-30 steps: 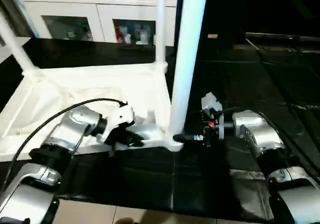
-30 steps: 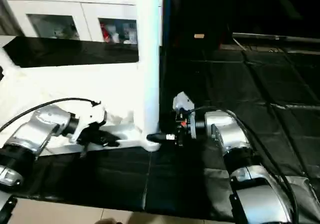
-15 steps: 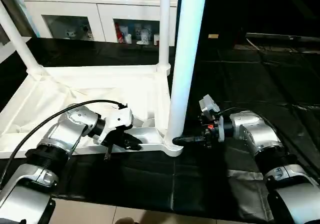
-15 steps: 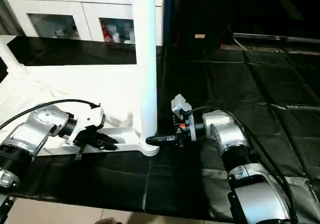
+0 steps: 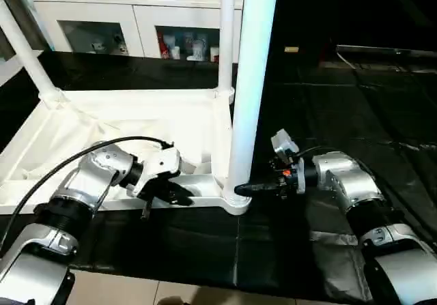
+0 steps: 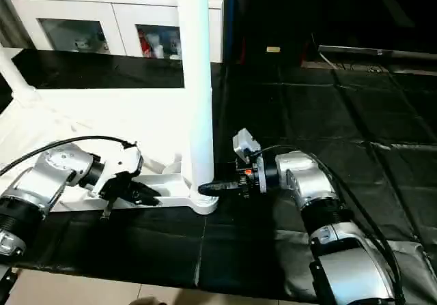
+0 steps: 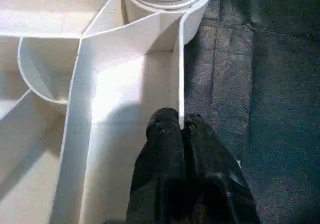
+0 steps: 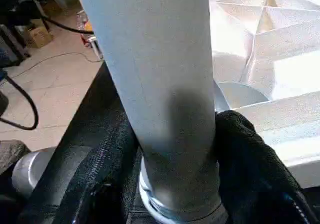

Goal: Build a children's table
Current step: Rotate leg to tighten

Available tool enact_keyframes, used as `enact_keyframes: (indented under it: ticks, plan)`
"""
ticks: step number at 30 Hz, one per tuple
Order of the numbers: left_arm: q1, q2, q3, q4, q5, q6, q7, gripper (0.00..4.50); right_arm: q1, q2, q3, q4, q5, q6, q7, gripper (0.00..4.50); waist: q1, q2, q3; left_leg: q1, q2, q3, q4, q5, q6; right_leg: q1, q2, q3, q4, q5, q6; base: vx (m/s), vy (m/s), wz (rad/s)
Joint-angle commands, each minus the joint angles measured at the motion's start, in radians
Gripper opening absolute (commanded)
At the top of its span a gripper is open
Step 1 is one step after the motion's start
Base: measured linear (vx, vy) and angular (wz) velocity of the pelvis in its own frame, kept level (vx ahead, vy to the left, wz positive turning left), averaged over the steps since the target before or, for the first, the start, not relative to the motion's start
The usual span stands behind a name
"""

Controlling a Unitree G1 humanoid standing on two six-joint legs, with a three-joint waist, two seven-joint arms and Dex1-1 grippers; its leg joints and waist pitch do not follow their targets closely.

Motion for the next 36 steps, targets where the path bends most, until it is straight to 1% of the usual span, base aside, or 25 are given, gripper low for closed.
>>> enact_keyframes:
  ticks: [1, 2, 3, 4, 5, 6, 7, 8, 9, 10, 11, 12, 13, 16, 17, 18, 19, 22, 24, 25, 26, 28, 29, 31, 36]
  plan:
    - [-0.009, -0.041, -0.006, 0.003, 0.016, 0.055, 0.078, 0.00, -0.002, 0.034, -0.015, -0.001, -0.014, 0.000, -0.119, 2.00, -0.007, -0.015, -0.069, 0.011, 0.031, -0.005, -0.065, -0.171, 0.044, 0.056, -0.082, 0.061, -0.082, -0.330, -0.160, 0.000, 0.000, 0.00]
    - [-0.011, -0.047, -0.003, 0.005, 0.016, 0.062, 0.090, 0.00, -0.001, 0.037, -0.017, -0.001, -0.017, 0.000, -0.136, 1.99, -0.007, -0.015, -0.069, 0.011, 0.031, -0.005, -0.065, -0.171, 0.044, 0.056, -0.082, 0.061, -0.082, -0.330, -0.160, 0.000, 0.000, 0.00]
    - [-0.031, -0.097, 0.020, 0.025, 0.017, 0.116, 0.183, 0.00, 0.015, 0.075, -0.033, -0.013, -0.031, 0.026, -0.267, 1.98, -0.011, -0.013, -0.064, 0.014, 0.030, -0.003, -0.066, -0.188, 0.034, 0.051, -0.082, 0.062, -0.090, -0.381, -0.140, 0.000, 0.000, 0.00]
    - [-0.045, -0.126, 0.033, 0.040, 0.018, 0.137, 0.239, 0.00, 0.021, 0.097, -0.042, -0.019, -0.033, 0.053, -0.330, 1.98, -0.012, -0.013, -0.061, 0.017, 0.028, -0.004, -0.067, -0.200, 0.028, 0.049, -0.082, 0.061, -0.096, -0.409, -0.133, 0.000, 0.000, 0.00]
    - [-0.052, -0.142, 0.040, 0.048, 0.018, 0.147, 0.268, 0.00, 0.024, 0.109, -0.048, -0.023, -0.033, 0.068, -0.362, 1.98, -0.015, -0.015, -0.059, 0.020, 0.025, -0.007, -0.069, -0.223, 0.020, 0.052, -0.082, 0.057, -0.103, -0.464, -0.114, 0.000, 0.000, 0.00]
    - [-0.054, -0.144, 0.041, 0.049, 0.018, 0.149, 0.274, 0.00, 0.024, 0.111, -0.049, -0.023, -0.033, 0.071, -0.368, 1.97, -0.017, -0.015, -0.059, 0.021, 0.024, -0.008, -0.070, -0.228, 0.016, 0.053, -0.083, 0.056, -0.105, -0.485, -0.103, 0.000, 0.000, 0.00]
    - [-0.070, -0.179, 0.056, 0.067, 0.013, 0.171, 0.325, 0.00, 0.027, 0.140, -0.057, -0.025, -0.039, 0.089, -0.442, 1.97, -0.019, -0.011, -0.061, 0.022, 0.023, -0.010, -0.070, -0.237, 0.013, 0.054, -0.086, 0.055, -0.108, -0.503, -0.090, 0.000, 0.000, 0.00]
    - [-0.070, -0.179, 0.056, 0.067, 0.013, 0.171, 0.325, 0.00, 0.027, 0.140, -0.057, -0.025, -0.039, 0.089, -0.442, 1.96, -0.026, -0.014, -0.059, 0.024, 0.022, -0.009, -0.070, -0.246, 0.013, 0.051, -0.084, 0.054, -0.114, -0.510, -0.086, 0.000, 0.000, 0.00]
    - [-0.086, -0.208, 0.069, 0.084, 0.009, 0.187, 0.370, 0.00, 0.027, 0.165, -0.066, -0.024, -0.041, 0.104, -0.501, 1.96, -0.031, -0.012, -0.060, 0.024, 0.020, -0.009, -0.069, -0.248, 0.017, 0.052, -0.083, 0.055, -0.114, -0.507, -0.083, 0.000, 0.000, 0.00]
    - [-0.119, -0.256, 0.096, 0.129, 0.003, 0.197, 0.470, 0.00, 0.013, 0.207, -0.081, -0.004, -0.048, 0.110, -0.610, 1.96, -0.033, -0.004, -0.059, 0.025, 0.020, -0.010, -0.070, -0.253, 0.017, 0.049, -0.083, 0.055, -0.115, -0.506, -0.086, 0.000, 0.000, 0.00]
    - [-0.142, -0.288, 0.115, 0.161, -0.001, 0.202, 0.540, 0.00, 0.003, 0.236, -0.092, 0.011, -0.052, 0.114, -0.684, 1.96, -0.040, -0.008, -0.058, 0.030, 0.016, -0.009, -0.068, -0.266, 0.007, 0.045, -0.078, 0.051, -0.120, -0.522, -0.081, 0.000, 0.000, 0.00]
    - [-0.161, -0.310, 0.130, 0.187, -0.002, 0.198, 0.596, 0.00, -0.010, 0.258, -0.101, 0.027, -0.052, 0.117, -0.740, 1.96, -0.039, -0.006, -0.059, 0.034, 0.015, -0.011, -0.068, -0.272, 0.003, 0.045, -0.080, 0.050, -0.121, -0.531, -0.081, 0.000, 0.000, 0.00]
    - [-0.174, -0.330, 0.137, 0.204, -0.001, 0.193, 0.639, 0.00, -0.025, 0.276, -0.108, 0.044, -0.059, 0.117, -0.802, 1.96, -0.040, -0.010, -0.060, 0.033, 0.013, -0.011, -0.066, -0.274, 0.006, 0.047, -0.081, 0.047, -0.124, -0.545, -0.073, 0.000, 0.000, 0.00]
    - [-0.188, -0.364, 0.146, 0.212, 0.018, 0.185, 0.700, 0.00, -0.050, 0.306, -0.117, 0.071, -0.079, 0.105, -0.902, 1.96, -0.041, -0.010, -0.062, 0.028, 0.015, -0.013, -0.070, -0.272, 0.013, 0.049, -0.081, 0.047, -0.125, -0.526, -0.064, 0.000, 0.000, 0.00]
    - [-0.189, -0.369, 0.148, 0.210, 0.018, 0.189, 0.700, 0.00, -0.050, 0.312, -0.121, 0.068, -0.078, 0.105, -0.908, 1.96, -0.041, -0.011, -0.063, 0.022, 0.016, -0.013, -0.072, -0.256, 0.019, 0.053, -0.082, 0.049, -0.121, -0.492, -0.068, 0.000, 0.000, 0.00]
    - [-0.186, -0.372, 0.149, 0.200, 0.022, 0.194, 0.690, 0.00, -0.048, 0.320, -0.125, 0.058, -0.076, 0.105, -0.909, 1.96, -0.040, -0.008, -0.065, 0.022, 0.017, -0.013, -0.072, -0.248, 0.022, 0.053, -0.082, 0.052, -0.118, -0.470, -0.074, 0.000, 0.000, 0.00]
    - [-0.184, -0.371, 0.148, 0.195, 0.023, 0.196, 0.683, 0.00, -0.046, 0.322, -0.125, 0.054, -0.075, 0.106, -0.906, 2.47, -0.040, -0.010, -0.066, 0.018, 0.019, -0.013, -0.073, -0.233, 0.028, 0.055, -0.082, 0.054, -0.112, -0.429, -0.086, 0.000, 0.000, 0.00]
    - [-0.176, -0.356, 0.141, 0.190, 0.027, 0.188, 0.646, 0.00, -0.031, 0.318, -0.114, 0.030, -0.084, 0.088, -0.876, 2.60, -0.040, -0.013, -0.070, 0.013, 0.021, -0.010, -0.072, -0.196, 0.039, 0.060, -0.082, 0.060, -0.097, -0.328, -0.123, 0.000, 0.000, 0.00]
    - [-0.173, -0.346, 0.132, 0.196, 0.027, 0.174, 0.623, 0.00, -0.025, 0.315, -0.114, 0.024, -0.084, 0.072, -0.865, 2.91, -0.039, -0.012, -0.072, 0.010, 0.022, -0.010, -0.070, -0.167, 0.047, 0.063, -0.082, 0.061, -0.089, -0.266, -0.141, 0.000, 0.000, 0.00]
    - [-0.173, -0.345, 0.132, 0.196, 0.027, 0.173, 0.622, 0.00, -0.024, 0.315, -0.114, 0.024, -0.084, 0.072, -0.864, 2.91, -0.040, -0.012, -0.073, 0.008, 0.021, -0.009, -0.069, -0.159, 0.049, 0.065, -0.081, 0.062, -0.086, -0.248, -0.147, 0.000, 0.000, 0.00]
    - [-0.168, -0.335, 0.124, 0.196, 0.027, 0.168, 0.604, 0.00, -0.022, 0.302, -0.112, 0.029, -0.086, 0.056, -0.855, 3.05, -0.042, -0.012, -0.077, 0.004, 0.021, -0.009, -0.067, -0.133, 0.058, 0.069, -0.082, 0.061, -0.079, -0.196, -0.164, 0.000, 0.000, 0.00]
    - [-0.159, -0.322, 0.117, 0.187, 0.025, 0.168, 0.580, 0.00, -0.017, 0.281, -0.109, 0.028, -0.087, 0.049, -0.836, 3.13, -0.050, -0.012, -0.076, 0.000, 0.020, -0.010, -0.065, -0.120, 0.069, 0.070, -0.080, 0.060, -0.075, -0.169, -0.177, 0.000, 0.000, 0.00]
    - [-0.153, -0.313, 0.113, 0.180, 0.026, 0.162, 0.562, 0.00, -0.013, 0.268, -0.110, 0.025, -0.087, 0.047, -0.822, 3.36, -0.052, -0.011, -0.075, 0.001, 0.022, -0.009, -0.065, -0.127, 0.074, 0.067, -0.080, 0.059, -0.078, -0.184, -0.180, 0.000, 0.000, 0.00]
    - [-0.146, -0.303, 0.112, 0.174, 0.025, 0.170, 0.547, 0.00, -0.009, 0.252, -0.112, 0.021, -0.086, 0.041, -0.802, 3.43, -0.052, -0.008, -0.074, 0.002, 0.021, -0.007, -0.064, -0.134, 0.072, 0.067, -0.082, 0.060, -0.082, -0.214, -0.177, 0.000, 0.000, 0.00]
    - [-0.102, -0.235, 0.096, 0.142, 0.023, 0.144, 0.422, 0.00, 0.011, 0.144, -0.105, -0.010, -0.077, 0.031, -0.613, 3.80, -0.047, -0.008, -0.074, 0.002, 0.026, -0.006, -0.061, -0.129, 0.086, 0.068, -0.079, 0.061, -0.076, -0.163, -0.198, 0.000, 0.000, 0.00]
